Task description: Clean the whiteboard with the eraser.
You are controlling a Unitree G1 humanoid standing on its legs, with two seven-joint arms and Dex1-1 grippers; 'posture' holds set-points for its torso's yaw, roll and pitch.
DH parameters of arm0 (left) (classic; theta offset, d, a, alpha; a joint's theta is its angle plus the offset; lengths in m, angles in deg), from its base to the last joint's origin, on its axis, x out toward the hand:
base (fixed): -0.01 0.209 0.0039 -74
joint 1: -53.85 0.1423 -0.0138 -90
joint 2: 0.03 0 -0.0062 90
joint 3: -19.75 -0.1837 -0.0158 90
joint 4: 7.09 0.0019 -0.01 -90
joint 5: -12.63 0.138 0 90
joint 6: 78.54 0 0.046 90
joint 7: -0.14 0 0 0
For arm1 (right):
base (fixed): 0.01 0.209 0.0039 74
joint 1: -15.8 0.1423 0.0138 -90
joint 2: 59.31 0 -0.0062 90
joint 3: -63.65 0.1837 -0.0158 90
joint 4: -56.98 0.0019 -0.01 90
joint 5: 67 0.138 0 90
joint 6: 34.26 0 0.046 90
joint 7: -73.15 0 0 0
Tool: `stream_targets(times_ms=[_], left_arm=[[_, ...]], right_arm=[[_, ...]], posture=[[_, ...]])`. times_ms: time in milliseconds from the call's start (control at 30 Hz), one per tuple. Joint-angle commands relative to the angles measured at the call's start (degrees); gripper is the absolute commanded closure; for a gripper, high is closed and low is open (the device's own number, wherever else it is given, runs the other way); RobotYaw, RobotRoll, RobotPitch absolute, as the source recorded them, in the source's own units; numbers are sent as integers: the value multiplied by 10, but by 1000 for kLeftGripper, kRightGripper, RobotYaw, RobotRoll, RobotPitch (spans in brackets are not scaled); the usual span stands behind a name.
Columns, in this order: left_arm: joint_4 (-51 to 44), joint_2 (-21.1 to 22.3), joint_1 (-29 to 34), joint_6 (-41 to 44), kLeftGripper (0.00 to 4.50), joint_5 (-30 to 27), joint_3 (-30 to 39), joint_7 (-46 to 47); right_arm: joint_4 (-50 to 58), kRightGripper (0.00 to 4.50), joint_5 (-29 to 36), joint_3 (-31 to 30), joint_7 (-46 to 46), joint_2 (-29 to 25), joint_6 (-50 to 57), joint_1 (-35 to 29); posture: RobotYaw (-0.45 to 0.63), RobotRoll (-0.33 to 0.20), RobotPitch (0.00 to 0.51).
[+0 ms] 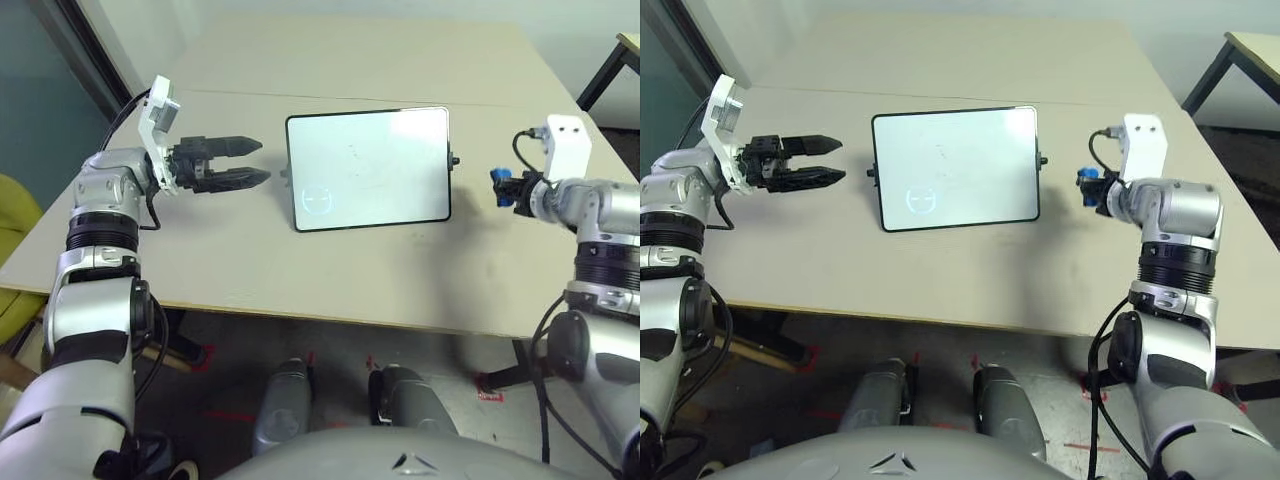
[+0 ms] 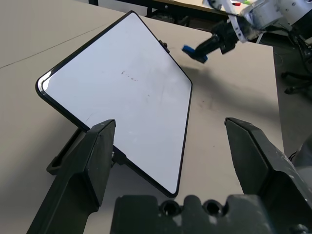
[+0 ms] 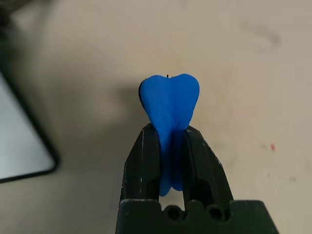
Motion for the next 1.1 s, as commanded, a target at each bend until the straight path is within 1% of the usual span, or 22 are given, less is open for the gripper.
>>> stream_targets(times_ms=[33, 67, 133, 167, 300, 433, 467, 567, 633, 700, 767, 833, 867, 1000, 1100], left_arm=[[-4, 7, 0, 3, 0, -4, 0, -3], [-5, 8, 1, 3, 0, -4, 1, -3], [-6, 8, 2, 4, 0, -5, 1, -1], [-7, 9, 3, 4, 0, -5, 2, -1], [-8, 11, 6, 6, 0, -7, 4, 1], [-2, 14, 5, 3, 0, -7, 10, 10], [0, 15, 5, 2, 0, -8, 13, 14], [6, 19, 8, -6, 0, -5, 28, 48], [10, 15, 20, -39, 0, 4, 43, 107], [20, 6, 30, -81, 0, 15, 62, 201], [32, -1, 44, -114, 0, 25, 77, 287], [48, -7, 55, -132, 0, 35, 88, 372], [58, -10, 59, -143, 0, 42, 94, 426], [88, -31, 81, -206, 0, 60, 115, 604], [106, -49, 103, -241, 0, 73, 117, 686]], right_arm=[[-24, 4121, 12, 6, -30, -3, 0, -1], [-25, 4121, 16, 4, -32, -2, 0, -2], [-24, 3369, 25, -2, -33, -3, 8, 1], [-22, 3168, 30, -2, -32, -5, 15, 3], [-7, 1624, 51, -14, -24, -23, 52, 10], [9, 56, 69, -19, -17, -49, 57, 17], [12, 18, 70, -24, -13, -58, 44, 16], [7, 18, 77, 1, -20, -70, -79, 7], [-18, 18, 67, 16, -41, -76, -219, -12], [-46, 18, 87, 40, -26, -72, -346, -31], [-79, 18, 105, 53, -7, -69, -428, -45], [-121, 18, 92, 49, -26, -72, -504, -56], [-141, 18, 99, 53, -24, -67, -544, -59], [-220, 18, 96, 52, -45, -63, -668, -69], [-278, 18, 107, 57, -57, -56, -718, -72]], posture=[[186, 0, 74], [186, 0, 74], [189, 0, 73], [189, 0, 73], [187, 0, 72], [177, 0, 71], [177, 0, 71], [167, 0, 70], [171, 0, 71], [178, 0, 72], [179, 0, 76], [184, 0, 78], [188, 0, 78], [194, 0, 73], [201, 0, 69]])
